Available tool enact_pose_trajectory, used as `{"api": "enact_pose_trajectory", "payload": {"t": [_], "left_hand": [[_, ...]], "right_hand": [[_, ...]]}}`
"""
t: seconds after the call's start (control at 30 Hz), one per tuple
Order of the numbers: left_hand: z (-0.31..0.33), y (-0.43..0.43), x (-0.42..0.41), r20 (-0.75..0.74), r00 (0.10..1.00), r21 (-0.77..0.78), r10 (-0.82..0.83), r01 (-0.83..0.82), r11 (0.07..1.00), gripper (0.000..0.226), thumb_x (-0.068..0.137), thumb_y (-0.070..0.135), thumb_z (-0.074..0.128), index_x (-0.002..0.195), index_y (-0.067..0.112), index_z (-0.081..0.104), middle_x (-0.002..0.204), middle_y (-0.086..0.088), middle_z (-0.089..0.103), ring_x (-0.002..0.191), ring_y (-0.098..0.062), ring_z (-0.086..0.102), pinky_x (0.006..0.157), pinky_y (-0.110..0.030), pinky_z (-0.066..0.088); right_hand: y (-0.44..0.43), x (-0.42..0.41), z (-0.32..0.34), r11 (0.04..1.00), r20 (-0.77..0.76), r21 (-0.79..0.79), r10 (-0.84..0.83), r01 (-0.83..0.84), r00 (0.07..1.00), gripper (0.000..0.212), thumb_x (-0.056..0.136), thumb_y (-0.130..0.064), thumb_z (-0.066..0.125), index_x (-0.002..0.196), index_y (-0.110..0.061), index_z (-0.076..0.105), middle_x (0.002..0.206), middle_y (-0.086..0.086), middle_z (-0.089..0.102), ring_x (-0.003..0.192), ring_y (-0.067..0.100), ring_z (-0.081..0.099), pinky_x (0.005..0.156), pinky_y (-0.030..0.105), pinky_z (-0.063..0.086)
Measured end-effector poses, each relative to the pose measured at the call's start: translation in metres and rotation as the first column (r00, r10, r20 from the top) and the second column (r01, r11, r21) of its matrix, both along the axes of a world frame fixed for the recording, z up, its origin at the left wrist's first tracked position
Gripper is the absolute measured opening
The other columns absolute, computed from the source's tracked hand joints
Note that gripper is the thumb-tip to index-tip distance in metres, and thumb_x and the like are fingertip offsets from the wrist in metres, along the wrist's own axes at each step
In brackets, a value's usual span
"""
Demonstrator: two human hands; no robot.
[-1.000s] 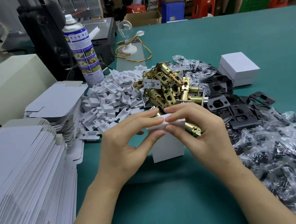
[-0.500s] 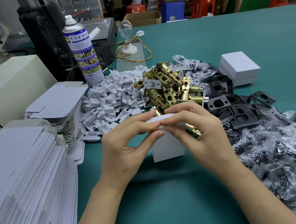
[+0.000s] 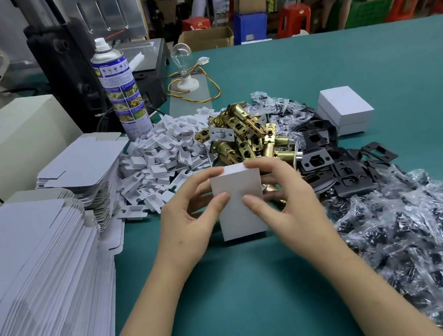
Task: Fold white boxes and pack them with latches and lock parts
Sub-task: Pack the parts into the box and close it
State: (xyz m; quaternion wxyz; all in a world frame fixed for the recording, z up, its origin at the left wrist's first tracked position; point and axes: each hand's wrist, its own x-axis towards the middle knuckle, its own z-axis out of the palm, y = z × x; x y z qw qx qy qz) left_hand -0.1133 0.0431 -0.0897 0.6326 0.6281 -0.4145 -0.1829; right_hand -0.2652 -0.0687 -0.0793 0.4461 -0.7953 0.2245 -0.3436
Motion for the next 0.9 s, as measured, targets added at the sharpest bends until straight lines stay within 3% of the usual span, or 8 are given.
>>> {"api": "enact_pose_trajectory", "payload": {"t": [0.07, 0.13, 0.2, 0.3, 0.43, 0.57, 0.7, 0.9], "left_hand": [[0.001, -0.002, -0.001, -0.149, 0.987, -0.029, 0.057, -0.062, 0.998, 0.036, 0.093, 0.021, 0.077, 0.114, 0.049, 0.072, 0.106, 0.004, 0.079, 0.100, -0.013, 0.076, 0.078, -0.033, 0.064], [0.004, -0.003, 0.001, -0.312, 0.943, -0.038, 0.118, -0.137, 0.990, 0.036, 0.097, 0.015, 0.075, 0.112, 0.048, 0.074, 0.101, 0.002, 0.080, 0.095, -0.013, 0.077, 0.069, -0.033, 0.064], [0.005, -0.003, 0.003, -0.420, 0.898, -0.023, 0.133, -0.157, 0.987, 0.032, 0.097, 0.016, 0.074, 0.116, 0.042, 0.075, 0.100, -0.003, 0.081, 0.091, -0.018, 0.078, 0.065, -0.032, 0.063], [0.002, -0.004, -0.001, -0.505, 0.855, 0.020, 0.118, -0.125, 0.992, 0.032, 0.097, 0.020, 0.074, 0.128, 0.030, 0.070, 0.098, -0.009, 0.081, 0.084, -0.025, 0.079, 0.062, -0.032, 0.062], [0.005, -0.007, -0.003, -0.539, 0.842, -0.035, 0.024, -0.051, 0.998, 0.034, 0.105, 0.039, 0.056, 0.137, 0.032, 0.065, 0.112, -0.007, 0.080, 0.094, -0.024, 0.079, 0.064, -0.029, 0.062], [0.008, -0.007, -0.002, -0.494, 0.868, -0.081, -0.048, 0.009, 0.997, 0.045, 0.094, 0.059, 0.049, 0.135, 0.043, 0.060, 0.114, -0.002, 0.080, 0.103, -0.023, 0.079, 0.069, -0.031, 0.064], [0.004, -0.008, -0.004, -0.455, 0.889, -0.044, -0.057, 0.041, 0.998, 0.057, 0.094, 0.060, 0.048, 0.143, 0.034, 0.057, 0.114, -0.003, 0.080, 0.104, -0.024, 0.078, 0.070, -0.031, 0.064], [0.000, -0.011, -0.004, -0.428, 0.902, -0.019, -0.059, 0.056, 0.998, 0.050, 0.096, 0.057, 0.047, 0.142, 0.041, 0.055, 0.112, -0.003, 0.081, 0.100, -0.025, 0.079, 0.067, -0.034, 0.065]], "right_hand": [[0.005, -0.002, 0.001, 1.000, -0.122, -0.025, 0.013, -0.016, 0.992, 0.088, 0.082, -0.037, 0.084, 0.154, -0.039, 0.033, 0.148, -0.018, 0.042, 0.126, 0.000, 0.052, 0.101, 0.030, 0.051], [0.015, 0.000, 0.003, 0.987, -0.311, -0.158, -0.042, -0.008, 0.949, 0.108, 0.073, -0.061, 0.080, 0.157, -0.044, 0.014, 0.155, -0.019, 0.027, 0.136, 0.006, 0.044, 0.105, 0.036, 0.049], [0.027, 0.005, 0.004, 0.938, -0.433, -0.345, -0.163, 0.004, 0.886, 0.111, 0.070, -0.073, 0.074, 0.156, -0.044, 0.010, 0.153, -0.011, 0.024, 0.136, 0.016, 0.043, 0.102, 0.039, 0.049], [0.040, 0.014, 0.005, 0.847, -0.421, -0.529, -0.322, 0.059, 0.848, 0.098, 0.080, -0.069, 0.069, 0.156, -0.037, 0.017, 0.132, -0.004, 0.035, 0.119, 0.022, 0.050, 0.085, 0.034, 0.046], [0.026, 0.007, 0.023, 0.895, -0.405, -0.436, -0.283, 0.088, 0.869, 0.096, 0.082, -0.055, 0.072, 0.160, -0.037, 0.017, 0.128, -0.003, 0.045, 0.116, 0.020, 0.052, 0.086, 0.031, 0.045], [-0.019, 0.000, 0.055, 0.876, -0.227, -0.403, -0.377, 0.266, 0.898, 0.090, 0.083, -0.049, 0.076, 0.159, -0.029, 0.032, 0.142, 0.004, 0.055, 0.125, 0.020, 0.051, 0.097, 0.032, 0.041], [-0.092, -0.001, 0.081, 0.831, -0.165, -0.336, -0.516, 0.443, 0.841, 0.083, 0.085, -0.045, 0.076, 0.156, -0.022, 0.038, 0.140, 0.010, 0.055, 0.119, 0.018, 0.050, 0.098, 0.036, 0.043], [-0.195, -0.009, 0.073, 0.706, -0.241, -0.265, -0.708, 0.657, 0.664, 0.079, 0.087, -0.037, 0.076, 0.152, -0.013, 0.038, 0.140, 0.022, 0.051, 0.126, 0.042, 0.053, 0.099, 0.047, 0.045]]}}
